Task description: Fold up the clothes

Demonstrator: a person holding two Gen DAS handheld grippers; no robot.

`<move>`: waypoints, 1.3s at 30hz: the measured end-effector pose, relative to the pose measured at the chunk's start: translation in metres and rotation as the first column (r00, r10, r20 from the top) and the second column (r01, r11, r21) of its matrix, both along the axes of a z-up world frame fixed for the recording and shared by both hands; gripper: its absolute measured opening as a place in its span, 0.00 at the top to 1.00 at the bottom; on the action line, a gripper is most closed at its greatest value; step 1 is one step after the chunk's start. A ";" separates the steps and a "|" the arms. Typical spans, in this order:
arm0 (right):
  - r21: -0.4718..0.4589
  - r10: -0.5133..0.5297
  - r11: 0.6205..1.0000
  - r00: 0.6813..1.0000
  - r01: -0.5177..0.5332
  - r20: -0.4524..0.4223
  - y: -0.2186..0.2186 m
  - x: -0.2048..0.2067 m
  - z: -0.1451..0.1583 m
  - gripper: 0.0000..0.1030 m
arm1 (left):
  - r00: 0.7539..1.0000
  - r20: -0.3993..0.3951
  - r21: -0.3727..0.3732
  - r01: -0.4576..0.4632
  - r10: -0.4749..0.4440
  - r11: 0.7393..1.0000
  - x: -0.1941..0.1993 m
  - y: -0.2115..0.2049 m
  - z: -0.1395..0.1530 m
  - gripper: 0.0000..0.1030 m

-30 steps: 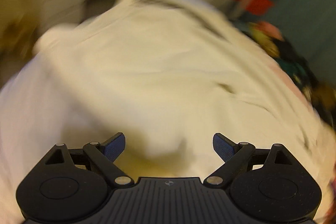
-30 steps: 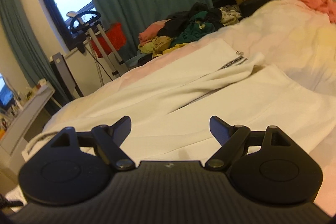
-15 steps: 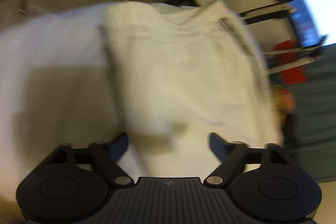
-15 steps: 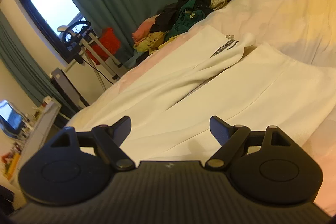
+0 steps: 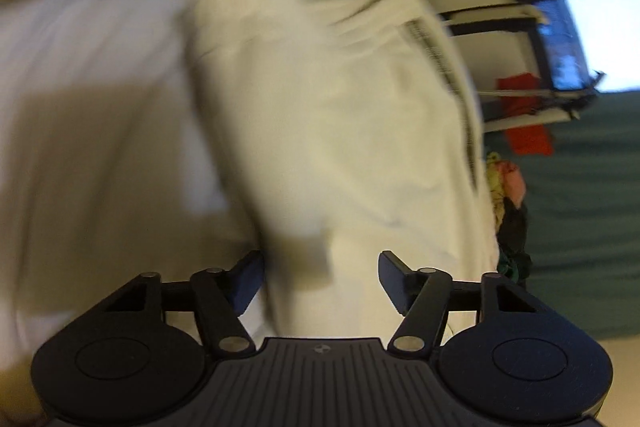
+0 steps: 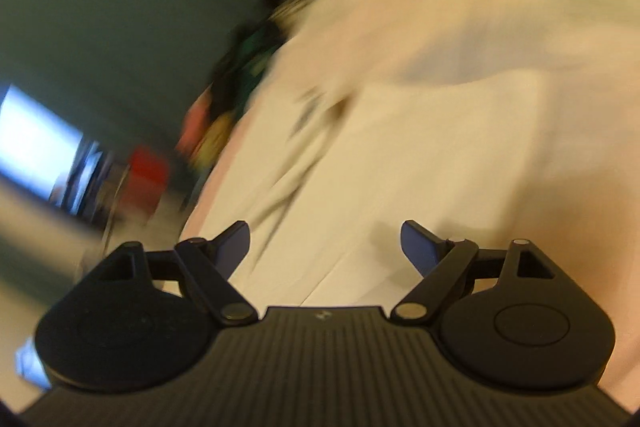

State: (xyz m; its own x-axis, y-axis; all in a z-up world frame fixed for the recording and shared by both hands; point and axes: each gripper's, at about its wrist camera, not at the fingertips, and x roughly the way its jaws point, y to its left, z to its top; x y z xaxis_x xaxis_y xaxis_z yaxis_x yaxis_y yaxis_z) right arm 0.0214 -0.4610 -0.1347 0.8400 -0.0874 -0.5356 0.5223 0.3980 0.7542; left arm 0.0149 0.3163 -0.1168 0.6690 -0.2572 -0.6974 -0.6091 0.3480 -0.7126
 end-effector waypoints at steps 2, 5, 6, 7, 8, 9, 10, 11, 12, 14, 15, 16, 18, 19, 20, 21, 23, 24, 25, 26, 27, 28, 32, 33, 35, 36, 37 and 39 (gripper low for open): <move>0.032 -0.088 0.996 0.996 0.088 -0.014 -0.012 -0.016 -0.008 0.17 | 0.999 -0.029 -0.033 -0.029 0.028 0.999 -0.006 0.004 -0.008 0.42; 0.087 -0.158 0.983 0.986 0.161 -0.048 -0.021 -0.028 -0.023 0.18 | 0.999 -0.017 -0.014 -0.051 0.051 0.999 -0.012 0.006 -0.005 0.41; 0.116 -0.159 0.979 0.985 0.165 -0.065 -0.023 -0.027 -0.030 0.27 | 0.998 -0.020 0.021 -0.051 0.052 0.998 -0.012 0.005 -0.002 0.42; 0.145 -0.159 0.975 0.984 0.170 -0.082 -0.025 -0.025 -0.037 0.34 | 0.998 -0.023 0.056 -0.051 0.053 0.997 -0.011 0.005 0.001 0.42; 0.160 -0.160 0.971 0.981 0.176 -0.108 -0.025 -0.022 -0.042 0.35 | 0.998 -0.026 0.091 -0.051 0.054 0.995 -0.011 0.004 0.004 0.42; 0.175 -0.161 0.967 0.978 0.183 -0.133 -0.026 -0.019 -0.048 0.37 | 0.999 -0.018 0.097 -0.047 0.049 0.994 -0.009 0.004 0.005 0.42; 0.198 -0.163 0.961 0.975 0.192 -0.155 -0.027 -0.016 -0.056 0.40 | 0.999 -0.015 0.087 -0.048 0.049 0.995 -0.010 0.008 0.005 0.42; 0.213 -0.167 0.956 0.971 0.201 -0.169 -0.029 -0.013 -0.061 0.40 | 0.999 -0.011 0.077 -0.048 0.049 0.996 -0.012 0.013 0.004 0.42; 0.224 -0.176 0.951 0.968 0.214 -0.179 -0.031 -0.011 -0.066 0.41 | 0.998 -0.009 0.061 -0.053 0.054 0.997 -0.011 0.016 0.001 0.42; 0.204 -0.188 0.952 0.962 0.228 -0.200 -0.035 -0.005 -0.068 0.44 | 0.998 -0.003 0.038 -0.062 0.062 0.997 -0.013 0.020 -0.003 0.48; 0.177 -0.204 0.954 0.958 0.241 -0.202 -0.035 -0.004 -0.067 0.49 | 0.998 0.001 0.027 -0.067 0.067 0.997 -0.012 0.022 -0.005 0.50; 0.162 -0.225 0.953 0.955 0.257 -0.192 -0.034 -0.005 -0.065 0.53 | 0.997 0.008 0.019 -0.076 0.076 0.997 -0.013 0.023 -0.007 0.55; 0.156 -0.245 0.951 0.958 0.267 -0.150 -0.040 -0.007 -0.063 0.63 | 0.996 0.009 0.007 -0.090 0.090 0.996 -0.015 0.026 -0.011 0.60; 0.153 -0.243 0.953 0.961 0.261 -0.131 -0.040 -0.007 -0.062 0.75 | 0.995 0.009 0.000 -0.097 0.097 0.995 -0.017 0.027 -0.012 0.64; 0.147 -0.242 0.955 0.963 0.259 -0.120 -0.039 -0.008 -0.061 0.83 | 0.995 0.009 -0.006 -0.104 0.104 0.995 -0.018 0.028 -0.014 0.67; 0.141 -0.242 0.956 0.964 0.256 -0.109 -0.040 -0.008 -0.060 0.90 | 0.994 0.006 -0.013 -0.110 0.110 0.994 -0.019 0.029 -0.016 0.68; 0.129 -0.241 0.959 0.967 0.251 -0.085 -0.042 -0.008 -0.059 0.93 | 0.993 0.006 -0.030 -0.119 0.120 0.992 -0.021 0.030 -0.019 0.68; 0.126 -0.244 0.959 0.966 0.253 -0.080 -0.043 -0.009 -0.059 0.93 | 0.992 0.006 -0.039 -0.128 0.128 0.991 -0.022 0.032 -0.020 0.68; 0.123 -0.248 0.959 0.966 0.256 -0.075 -0.044 -0.009 -0.058 0.94 | 0.991 0.006 -0.046 -0.136 0.137 0.990 -0.023 0.033 -0.020 0.68; 0.114 -0.251 0.959 0.965 0.258 -0.077 -0.044 -0.009 -0.058 0.94 | 0.990 0.007 -0.052 -0.143 0.144 0.988 -0.025 0.034 -0.021 0.68; 0.106 -0.254 0.960 0.964 0.261 -0.078 -0.044 -0.009 -0.058 0.94 | 0.988 0.007 -0.058 -0.152 0.152 0.987 -0.025 0.035 -0.022 0.68; 0.111 -0.245 0.961 0.966 0.254 -0.084 -0.046 -0.008 -0.058 0.94 | 0.987 0.008 -0.065 -0.160 0.161 0.985 -0.026 0.035 -0.022 0.68; 0.139 -0.257 0.949 0.949 0.283 -0.181 -0.053 -0.003 -0.069 0.91 | 0.985 0.008 -0.079 -0.174 0.175 0.982 -0.029 0.039 -0.025 0.68; 0.163 -0.264 0.941 0.944 0.297 -0.197 -0.056 -0.003 -0.073 0.90 | 0.985 0.006 -0.080 -0.174 0.175 0.981 -0.029 0.041 -0.026 0.68; 0.199 -0.237 0.940 0.950 0.277 -0.203 -0.063 0.000 -0.081 0.89 | 0.981 -0.017 -0.084 -0.196 0.196 0.977 -0.032 0.043 -0.027 0.78; 0.204 -0.217 0.944 0.954 0.259 -0.205 -0.065 0.003 -0.083 0.89 | 0.980 -0.020 -0.085 -0.197 0.196 0.977 -0.032 0.043 -0.026 0.78; 0.191 -0.195 0.953 0.959 0.235 -0.207 -0.067 0.004 -0.081 0.88 | 0.981 -0.022 -0.085 -0.196 0.195 0.977 -0.031 0.043 -0.025 0.81; 0.149 -0.168 0.969 0.969 0.196 -0.179 -0.069 0.004 -0.073 0.91 | 0.983 -0.012 -0.062 -0.184 0.184 0.981 -0.031 0.043 -0.019 0.87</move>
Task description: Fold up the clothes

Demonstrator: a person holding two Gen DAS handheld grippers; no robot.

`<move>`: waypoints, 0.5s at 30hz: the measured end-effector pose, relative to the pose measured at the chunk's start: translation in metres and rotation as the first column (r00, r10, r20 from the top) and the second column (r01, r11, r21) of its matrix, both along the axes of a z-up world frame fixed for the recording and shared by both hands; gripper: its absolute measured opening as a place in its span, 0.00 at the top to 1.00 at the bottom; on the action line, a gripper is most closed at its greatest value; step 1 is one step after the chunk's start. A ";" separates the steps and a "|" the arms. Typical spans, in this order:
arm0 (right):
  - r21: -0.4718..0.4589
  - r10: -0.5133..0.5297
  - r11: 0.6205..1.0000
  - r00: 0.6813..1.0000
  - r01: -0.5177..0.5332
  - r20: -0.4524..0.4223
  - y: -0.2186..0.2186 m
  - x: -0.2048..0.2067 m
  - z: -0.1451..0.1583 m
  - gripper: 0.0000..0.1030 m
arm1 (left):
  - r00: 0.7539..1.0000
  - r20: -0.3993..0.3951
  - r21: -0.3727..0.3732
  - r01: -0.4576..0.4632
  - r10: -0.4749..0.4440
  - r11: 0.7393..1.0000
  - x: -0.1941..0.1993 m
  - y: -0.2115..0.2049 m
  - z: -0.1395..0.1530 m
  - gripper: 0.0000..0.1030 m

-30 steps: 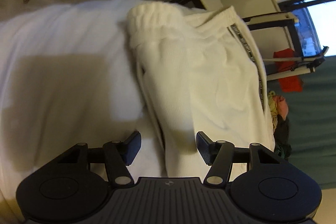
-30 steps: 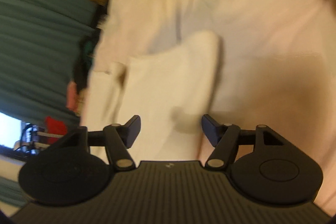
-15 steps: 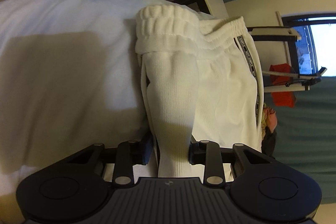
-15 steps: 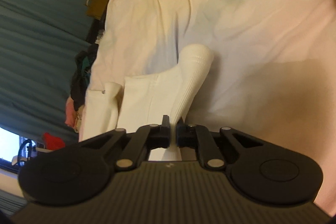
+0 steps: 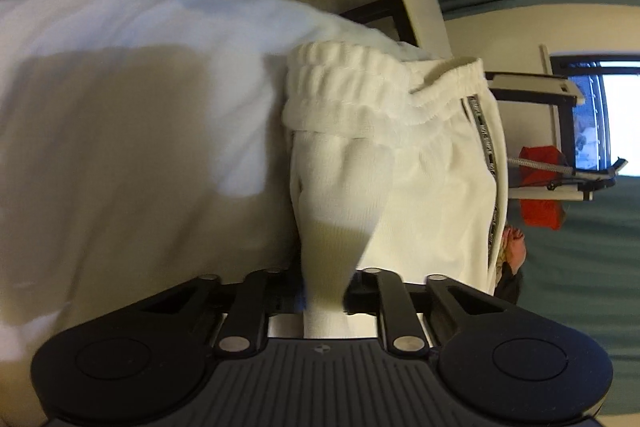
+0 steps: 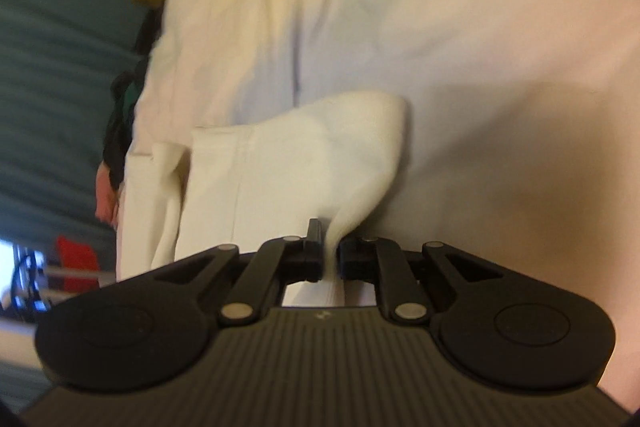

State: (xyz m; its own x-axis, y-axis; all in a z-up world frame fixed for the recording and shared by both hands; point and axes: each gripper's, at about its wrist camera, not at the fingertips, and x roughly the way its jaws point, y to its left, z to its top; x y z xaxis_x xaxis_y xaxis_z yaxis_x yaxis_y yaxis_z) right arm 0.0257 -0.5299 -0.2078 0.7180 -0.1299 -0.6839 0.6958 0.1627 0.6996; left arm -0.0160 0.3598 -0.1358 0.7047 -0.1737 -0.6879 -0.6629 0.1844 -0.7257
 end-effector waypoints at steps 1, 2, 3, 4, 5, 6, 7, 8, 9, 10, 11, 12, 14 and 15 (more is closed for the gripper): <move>-0.024 0.019 1.000 1.000 -0.019 0.010 -0.001 0.000 0.004 0.93 | 1.000 0.015 0.013 0.002 -0.002 1.000 -0.001 0.000 0.005 0.89; -0.048 0.037 0.998 0.999 -0.036 0.020 -0.002 0.000 0.008 0.93 | 0.999 0.033 0.028 0.005 -0.006 1.000 -0.003 0.000 0.011 0.89; -0.072 0.037 0.997 0.998 -0.033 0.053 -0.002 -0.003 0.015 0.94 | 0.998 0.067 0.046 0.007 -0.011 0.999 -0.006 0.000 0.018 0.89; -0.096 0.038 0.995 0.996 -0.030 0.085 -0.001 -0.006 0.022 0.94 | 0.995 0.102 0.063 0.010 -0.016 0.998 -0.010 0.000 0.026 0.90; -0.144 0.050 0.989 0.993 -0.034 0.111 0.003 -0.007 0.032 0.94 | 0.990 0.138 0.078 0.017 -0.028 0.997 -0.013 0.000 0.034 0.90; -0.202 0.069 0.978 0.990 -0.044 0.122 0.007 -0.005 0.043 0.94 | 0.987 0.158 0.092 0.022 -0.037 0.996 -0.012 0.000 0.041 0.90; -0.242 0.080 0.969 0.987 -0.044 0.141 0.011 -0.001 0.055 0.94 | 0.983 0.178 0.106 0.027 -0.045 0.994 -0.009 0.001 0.048 0.90; -0.280 0.090 0.959 0.983 -0.043 0.158 0.014 0.003 0.066 0.94 | 0.979 0.197 0.120 0.031 -0.054 0.992 -0.007 0.001 0.055 0.90; -0.292 0.090 0.956 0.980 -0.035 0.176 0.016 0.008 0.074 0.94 | 0.975 0.216 0.118 0.020 -0.045 0.993 -0.002 0.003 0.062 0.90; -0.305 0.096 0.952 0.977 -0.035 0.188 0.016 0.022 0.084 0.94 | 0.973 0.231 0.106 0.005 -0.029 0.994 0.008 0.006 0.068 0.90; -0.317 0.102 0.948 0.975 -0.035 0.199 0.016 0.035 0.093 0.94 | 0.970 0.244 0.094 -0.010 -0.013 0.996 0.018 0.009 0.074 0.90; -0.329 0.109 0.944 0.972 -0.034 0.210 0.016 0.048 0.102 0.94 | 0.968 0.252 0.092 -0.021 -0.003 0.996 0.032 0.012 0.081 0.91; -0.371 0.142 0.927 0.969 -0.058 0.204 0.018 0.087 0.119 0.94 | 0.969 0.248 0.132 -0.019 -0.014 0.991 0.070 0.015 0.097 0.91; -0.397 0.159 0.915 0.967 -0.069 0.198 0.018 0.105 0.125 0.94 | 0.971 0.238 0.161 -0.012 -0.027 0.987 0.092 0.016 0.105 0.91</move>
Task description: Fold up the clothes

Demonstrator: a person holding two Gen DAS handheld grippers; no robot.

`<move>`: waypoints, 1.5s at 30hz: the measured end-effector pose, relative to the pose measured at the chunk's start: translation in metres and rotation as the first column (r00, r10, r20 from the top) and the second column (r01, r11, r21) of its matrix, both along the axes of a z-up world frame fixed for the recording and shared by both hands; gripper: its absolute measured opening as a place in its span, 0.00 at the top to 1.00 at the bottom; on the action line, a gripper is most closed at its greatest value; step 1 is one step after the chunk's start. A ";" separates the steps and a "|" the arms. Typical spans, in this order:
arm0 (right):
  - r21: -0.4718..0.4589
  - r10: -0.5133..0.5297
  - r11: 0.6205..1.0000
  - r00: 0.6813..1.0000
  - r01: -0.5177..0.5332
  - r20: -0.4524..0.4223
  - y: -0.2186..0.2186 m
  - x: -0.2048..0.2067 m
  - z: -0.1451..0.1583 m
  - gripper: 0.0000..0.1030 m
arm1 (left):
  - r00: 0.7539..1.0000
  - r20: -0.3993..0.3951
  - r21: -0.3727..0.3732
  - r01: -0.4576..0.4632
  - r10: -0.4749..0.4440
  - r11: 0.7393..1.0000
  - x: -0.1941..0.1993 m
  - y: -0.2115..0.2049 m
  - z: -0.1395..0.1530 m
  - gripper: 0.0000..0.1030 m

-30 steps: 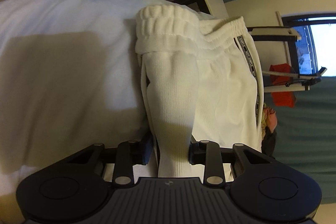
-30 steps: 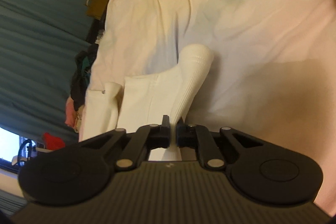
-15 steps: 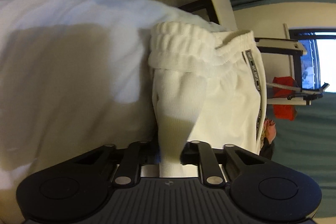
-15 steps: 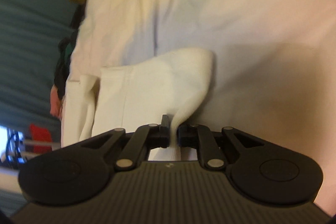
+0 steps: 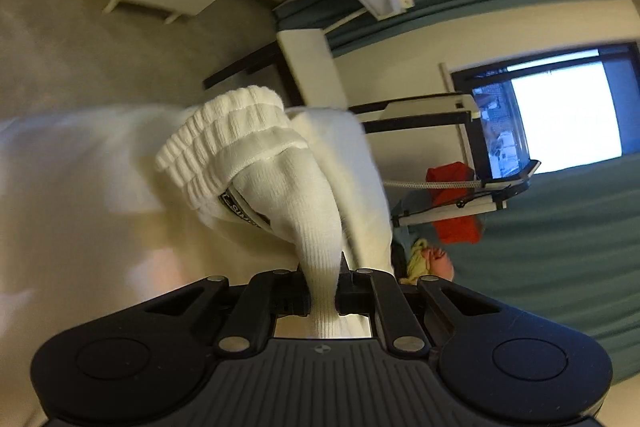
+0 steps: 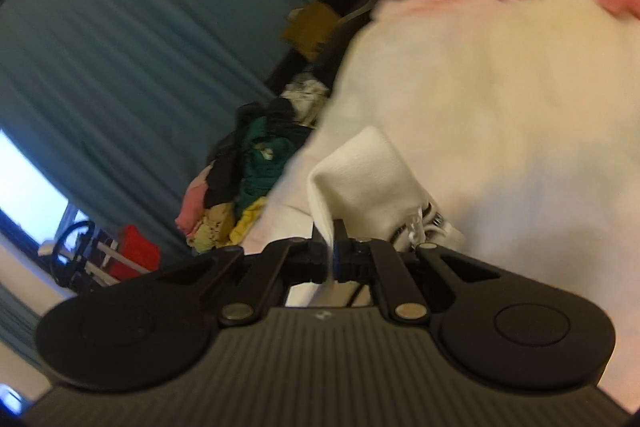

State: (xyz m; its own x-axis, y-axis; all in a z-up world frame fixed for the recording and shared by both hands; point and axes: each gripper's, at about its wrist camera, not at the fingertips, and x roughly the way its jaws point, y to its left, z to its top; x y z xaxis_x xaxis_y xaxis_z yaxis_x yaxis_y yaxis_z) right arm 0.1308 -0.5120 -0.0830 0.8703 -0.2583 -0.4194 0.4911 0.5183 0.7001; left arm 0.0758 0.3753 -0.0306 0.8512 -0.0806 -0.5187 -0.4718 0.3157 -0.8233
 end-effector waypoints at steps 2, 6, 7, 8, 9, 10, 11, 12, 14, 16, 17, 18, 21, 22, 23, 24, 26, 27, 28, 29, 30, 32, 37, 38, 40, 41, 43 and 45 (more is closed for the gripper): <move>-0.069 0.013 0.997 1.000 -0.015 -0.023 0.001 0.044 0.007 0.94 | 1.000 -0.029 0.057 -0.007 0.009 0.998 0.043 -0.002 0.010 0.91; -0.169 -0.002 0.985 0.995 -0.015 -0.101 0.007 0.144 0.003 0.94 | 0.995 -0.088 0.080 -0.034 0.041 0.996 0.137 -0.003 0.006 0.91; -0.188 -0.005 0.982 0.993 -0.018 -0.117 0.009 0.165 -0.001 0.94 | 0.993 -0.107 0.098 -0.032 0.043 0.995 0.163 -0.004 0.003 0.90; -0.207 -0.007 0.978 0.991 -0.021 -0.133 0.010 0.186 -0.006 0.94 | 0.991 -0.127 0.116 -0.031 0.045 0.993 0.189 -0.005 -0.001 0.90; -0.227 -0.006 0.973 0.989 -0.028 -0.147 0.010 0.208 -0.015 0.94 | 0.988 -0.146 0.138 -0.029 0.050 0.990 0.212 -0.005 -0.006 0.90; -0.254 -0.003 0.966 0.987 -0.039 -0.164 0.011 0.225 -0.023 0.94 | 0.984 -0.168 0.158 -0.036 0.063 0.987 0.240 -0.004 -0.013 0.90; -0.292 -0.006 0.955 0.981 -0.052 -0.193 0.014 0.245 -0.029 0.94 | 0.977 -0.198 0.176 -0.037 0.072 0.984 0.268 -0.005 -0.022 0.90; -0.324 -0.014 0.944 0.975 -0.060 -0.224 0.017 0.262 -0.039 0.94 | 0.968 -0.240 0.206 -0.018 0.068 0.978 0.292 -0.006 -0.031 0.90; -0.349 -0.020 0.933 0.959 -0.084 -0.284 0.018 0.289 -0.061 0.94 | 0.955 -0.289 0.239 0.012 0.059 0.971 0.327 -0.011 -0.046 0.90; -0.326 -0.028 0.941 0.942 -0.087 -0.334 0.016 0.303 -0.085 0.94 | 0.947 -0.316 0.271 0.038 0.051 0.962 0.347 -0.017 -0.050 0.88; -0.311 -0.028 0.946 0.936 -0.088 -0.351 0.014 0.306 -0.093 0.94 | 0.943 -0.330 0.291 0.057 0.045 0.955 0.354 -0.020 -0.051 0.87; -0.296 -0.028 0.951 0.930 -0.088 -0.367 0.012 0.309 -0.101 0.94 | 0.938 -0.345 0.310 0.075 0.038 0.948 0.361 -0.024 -0.052 0.87; -0.287 -0.009 0.953 0.938 -0.096 -0.346 0.012 0.303 -0.104 0.94 | 0.939 -0.342 0.329 0.090 0.029 0.940 0.353 -0.027 -0.051 0.83; -0.273 0.004 0.957 0.940 -0.103 -0.340 0.012 0.299 -0.101 0.94 | 0.942 -0.334 0.334 0.100 0.019 0.937 0.349 -0.027 -0.049 0.82; -0.250 0.021 0.962 0.943 -0.110 -0.333 0.010 0.294 -0.099 0.93 | 0.945 -0.328 0.348 0.122 -0.001 0.930 0.342 -0.028 -0.045 0.79; -0.218 0.045 0.968 0.946 -0.121 -0.322 0.009 0.288 -0.095 0.88 | 0.946 -0.323 0.362 0.144 -0.021 0.921 0.335 -0.029 -0.042 0.76; -0.150 0.086 0.979 0.952 -0.135 -0.294 0.007 0.270 -0.089 0.81 | 0.947 -0.316 0.413 0.191 -0.057 0.890 0.317 -0.034 -0.032 0.58; -0.115 0.096 0.985 0.962 -0.128 -0.255 0.010 0.254 -0.088 0.67 | 0.951 -0.301 0.432 0.199 -0.067 0.879 0.306 -0.036 -0.027 0.56; -0.080 0.104 0.989 0.971 -0.123 -0.216 0.013 0.237 -0.088 0.53 | 0.956 -0.281 0.443 0.203 -0.080 0.873 0.293 -0.038 -0.025 0.54; -0.044 0.110 0.992 0.978 -0.120 -0.176 0.015 0.221 -0.087 0.51 | 0.962 -0.255 0.441 0.204 -0.096 0.874 0.277 -0.040 -0.023 0.53; -0.008 0.115 0.993 0.984 -0.117 -0.136 0.018 0.204 -0.086 0.45 | 0.967 -0.228 0.439 0.205 -0.112 0.875 0.260 -0.042 -0.021 0.53; 0.076 0.107 0.992 0.992 -0.102 -0.060 0.027 0.163 -0.100 0.33 | 0.973 -0.183 0.419 0.208 -0.142 0.884 0.224 -0.048 -0.021 0.51; 0.270 0.086 0.958 0.995 -0.095 0.043 0.041 0.083 -0.125 0.33 | 0.984 -0.110 0.303 0.166 -0.138 0.938 0.142 -0.058 -0.039 0.49; 0.304 0.089 0.948 0.995 -0.097 0.039 0.042 0.074 -0.128 0.33 | 0.986 -0.101 0.277 0.155 -0.132 0.948 0.129 -0.060 -0.044 0.46; 0.360 0.139 0.923 0.990 -0.140 0.027 0.041 0.068 -0.132 0.33 | 0.988 -0.096 0.202 0.136 -0.118 0.970 0.111 -0.061 -0.056 0.45; 0.382 0.173 0.909 0.985 -0.168 0.022 0.042 0.068 -0.136 0.33 | 0.989 -0.102 0.152 0.126 -0.112 0.980 0.107 -0.059 -0.062 0.45; 0.412 0.217 0.887 0.976 -0.206 0.022 0.045 0.069 -0.144 0.34 | 0.989 -0.111 0.060 0.107 -0.100 0.992 0.103 -0.055 -0.077 0.44; 0.440 0.235 0.869 0.971 -0.226 0.036 0.048 0.077 -0.155 0.34 | 0.989 -0.116 -0.004 0.091 -0.091 0.996 0.105 -0.050 -0.092 0.45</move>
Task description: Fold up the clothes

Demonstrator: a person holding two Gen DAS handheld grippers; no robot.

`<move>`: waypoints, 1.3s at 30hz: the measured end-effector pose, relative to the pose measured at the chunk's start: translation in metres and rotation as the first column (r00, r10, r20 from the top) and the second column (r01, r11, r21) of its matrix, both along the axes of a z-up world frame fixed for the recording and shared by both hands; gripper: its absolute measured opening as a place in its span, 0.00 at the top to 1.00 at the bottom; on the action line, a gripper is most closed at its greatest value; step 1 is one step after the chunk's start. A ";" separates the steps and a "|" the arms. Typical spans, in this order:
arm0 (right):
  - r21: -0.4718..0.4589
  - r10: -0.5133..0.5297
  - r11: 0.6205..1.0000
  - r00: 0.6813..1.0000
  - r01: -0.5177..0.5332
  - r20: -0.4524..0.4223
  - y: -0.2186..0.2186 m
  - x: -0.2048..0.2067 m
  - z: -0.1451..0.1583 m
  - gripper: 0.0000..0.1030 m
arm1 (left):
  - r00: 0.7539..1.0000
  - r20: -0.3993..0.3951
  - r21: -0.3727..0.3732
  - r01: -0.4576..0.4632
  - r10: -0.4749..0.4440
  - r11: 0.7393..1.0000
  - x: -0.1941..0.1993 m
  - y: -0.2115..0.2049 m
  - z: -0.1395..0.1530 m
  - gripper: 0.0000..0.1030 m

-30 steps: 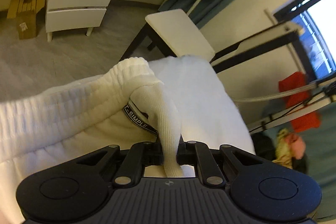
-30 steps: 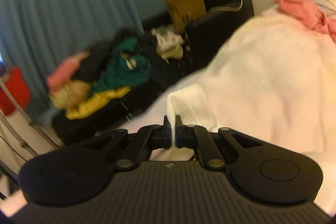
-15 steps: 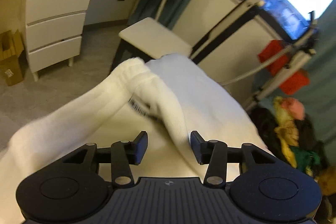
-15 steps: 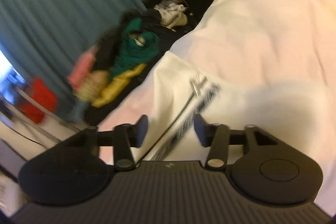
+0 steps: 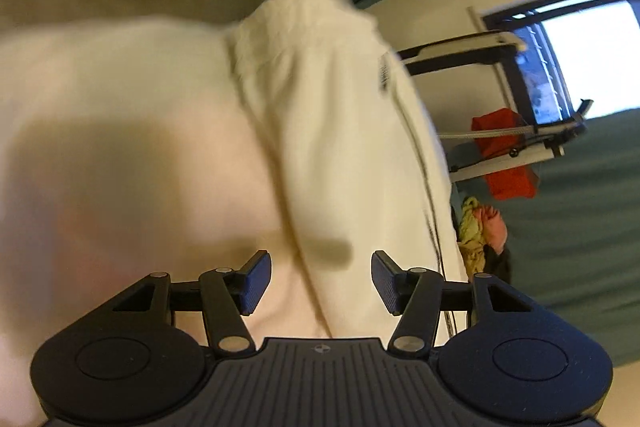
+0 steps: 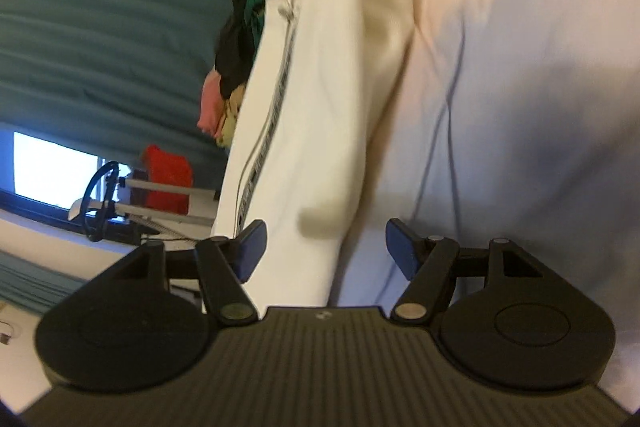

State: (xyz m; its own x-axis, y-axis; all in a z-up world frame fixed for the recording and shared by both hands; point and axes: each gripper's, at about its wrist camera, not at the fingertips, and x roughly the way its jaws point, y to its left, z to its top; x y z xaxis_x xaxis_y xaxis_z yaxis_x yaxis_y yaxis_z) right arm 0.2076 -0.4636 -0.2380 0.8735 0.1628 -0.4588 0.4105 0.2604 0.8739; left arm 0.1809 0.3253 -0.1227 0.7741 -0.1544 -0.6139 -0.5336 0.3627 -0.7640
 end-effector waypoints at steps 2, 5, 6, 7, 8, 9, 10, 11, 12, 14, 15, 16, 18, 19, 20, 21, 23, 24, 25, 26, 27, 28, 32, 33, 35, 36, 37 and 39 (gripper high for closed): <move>0.014 0.018 1.000 1.000 -0.018 0.010 0.002 0.013 -0.009 0.41 | 1.000 0.005 -0.032 -0.022 0.022 0.999 0.006 0.005 -0.015 0.46; -0.051 0.013 0.999 0.999 -0.011 0.037 0.001 0.035 -0.013 0.44 | 0.995 0.039 -0.068 -0.090 0.093 0.994 0.019 0.017 -0.035 0.58; -0.075 0.004 0.997 0.999 0.000 0.045 -0.002 0.043 -0.014 0.46 | 0.991 0.053 -0.080 -0.117 0.122 0.990 0.024 0.021 -0.038 0.62; -0.095 -0.017 0.995 0.999 0.021 0.051 -0.008 0.051 -0.014 0.50 | 0.986 0.066 -0.091 -0.144 0.151 0.985 0.028 0.026 -0.042 0.67; -0.115 -0.037 0.992 0.998 0.043 0.057 -0.014 0.059 -0.014 0.52 | 0.981 0.079 -0.103 -0.171 0.179 0.980 0.033 0.031 -0.045 0.68; -0.121 -0.060 0.990 0.996 0.068 0.068 -0.020 0.064 -0.017 0.52 | 0.977 0.096 -0.088 -0.183 0.192 0.979 0.037 0.035 -0.045 0.69; -0.115 -0.087 0.989 0.993 0.096 0.080 -0.028 0.070 -0.021 0.54 | 0.976 0.107 -0.060 -0.184 0.189 0.981 0.043 0.038 -0.044 0.71; -0.108 -0.115 0.986 0.989 0.125 0.091 -0.035 0.076 -0.025 0.55 | 0.975 0.118 -0.031 -0.184 0.186 0.983 0.048 0.041 -0.044 0.75; -0.101 -0.142 0.983 0.985 0.153 0.102 -0.043 0.081 -0.030 0.60 | 0.974 0.124 -0.025 -0.190 0.192 0.981 0.050 0.042 -0.045 0.77; -0.112 -0.166 0.977 0.979 0.179 0.116 -0.049 0.090 -0.033 0.62 | 0.970 0.136 -0.017 -0.203 0.204 0.979 0.054 0.045 -0.048 0.81; -0.118 -0.177 0.974 0.976 0.191 0.124 -0.052 0.095 -0.034 0.64 | 0.969 0.138 -0.012 -0.205 0.204 0.979 0.054 0.045 -0.048 0.82; -0.123 -0.188 0.971 0.973 0.204 0.131 -0.055 0.099 -0.036 0.66 | 0.969 0.140 -0.006 -0.206 0.204 0.979 0.055 0.044 -0.047 0.84; -0.125 -0.206 0.966 0.968 0.224 0.143 -0.059 0.106 -0.038 0.73 | 0.970 0.141 0.008 -0.201 0.198 0.979 0.052 0.046 -0.045 0.86; -0.122 -0.213 0.965 0.966 0.232 0.148 -0.060 0.108 -0.038 0.78 | 0.970 0.142 0.012 -0.201 0.198 0.979 0.050 0.045 -0.042 0.87; -0.123 -0.215 0.964 0.965 0.234 0.151 -0.059 0.109 -0.038 0.79 | 0.969 0.145 0.017 -0.204 0.200 0.979 0.046 0.045 -0.040 0.88; -0.124 -0.217 0.964 0.964 0.237 0.153 -0.058 0.109 -0.037 0.82 | 0.968 0.148 0.022 -0.207 0.202 0.978 0.043 0.045 -0.037 0.89; -0.142 -0.220 0.960 0.964 0.241 0.151 -0.055 0.104 -0.032 0.84 | 0.966 0.162 0.049 -0.213 0.202 0.976 0.034 0.042 -0.027 0.90; -0.147 -0.215 0.960 0.964 0.238 0.154 -0.054 0.100 -0.028 0.85 | 0.965 0.170 0.063 -0.215 0.202 0.974 0.029 0.041 -0.021 0.91; -0.152 -0.211 0.960 0.965 0.235 0.156 -0.053 0.096 -0.024 0.85 | 0.963 0.177 0.077 -0.218 0.202 0.973 0.025 0.040 -0.016 0.91; -0.157 -0.207 0.960 0.965 0.231 0.158 -0.052 0.092 -0.020 0.85 | 0.962 0.184 0.091 -0.221 0.202 0.971 0.020 0.038 -0.011 0.92; -0.162 -0.202 0.960 0.966 0.228 0.160 -0.052 0.088 -0.015 0.85 | 0.961 0.191 0.104 -0.224 0.202 0.969 0.016 0.037 -0.005 0.92; -0.175 -0.189 0.961 0.969 0.216 0.158 -0.051 0.082 -0.010 0.86 | 0.960 0.199 0.113 -0.222 0.197 0.968 0.010 0.036 0.000 0.92; -0.163 -0.166 0.968 0.975 0.190 0.145 -0.054 0.051 0.005 0.86 | 0.962 0.211 0.169 -0.211 0.174 0.963 -0.016 0.034 0.019 0.93; -0.161 -0.168 0.968 0.976 0.190 0.139 -0.055 0.043 0.008 0.86 | 0.964 0.214 0.191 -0.202 0.161 0.961 -0.020 0.033 0.026 0.93; -0.139 -0.182 0.970 0.975 0.200 0.129 -0.059 0.025 0.015 0.86 | 0.964 0.220 0.195 -0.196 0.152 0.961 -0.032 0.035 0.035 0.93; -0.135 -0.184 0.970 0.975 0.200 0.122 -0.061 0.014 0.017 0.86 | 0.963 0.221 0.186 -0.195 0.152 0.963 -0.040 0.037 0.038 0.93; -0.146 -0.183 0.969 0.976 0.200 0.122 -0.061 0.002 0.023 0.86 | 0.963 0.222 0.178 -0.194 0.153 0.965 -0.048 0.038 0.041 0.93; -0.166 -0.183 0.965 0.975 0.203 0.128 -0.061 -0.020 0.033 0.86 | 0.963 0.215 0.159 -0.200 0.163 0.967 -0.068 0.038 0.045 0.93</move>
State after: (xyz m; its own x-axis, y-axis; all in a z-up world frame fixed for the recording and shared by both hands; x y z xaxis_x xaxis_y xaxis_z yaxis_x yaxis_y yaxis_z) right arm 0.1880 -0.5250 -0.2045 0.9273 -0.0887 -0.3637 0.3714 0.3400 0.8640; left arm 0.1129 0.3636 -0.0775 0.8876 0.0978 -0.4501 -0.4477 0.4133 -0.7929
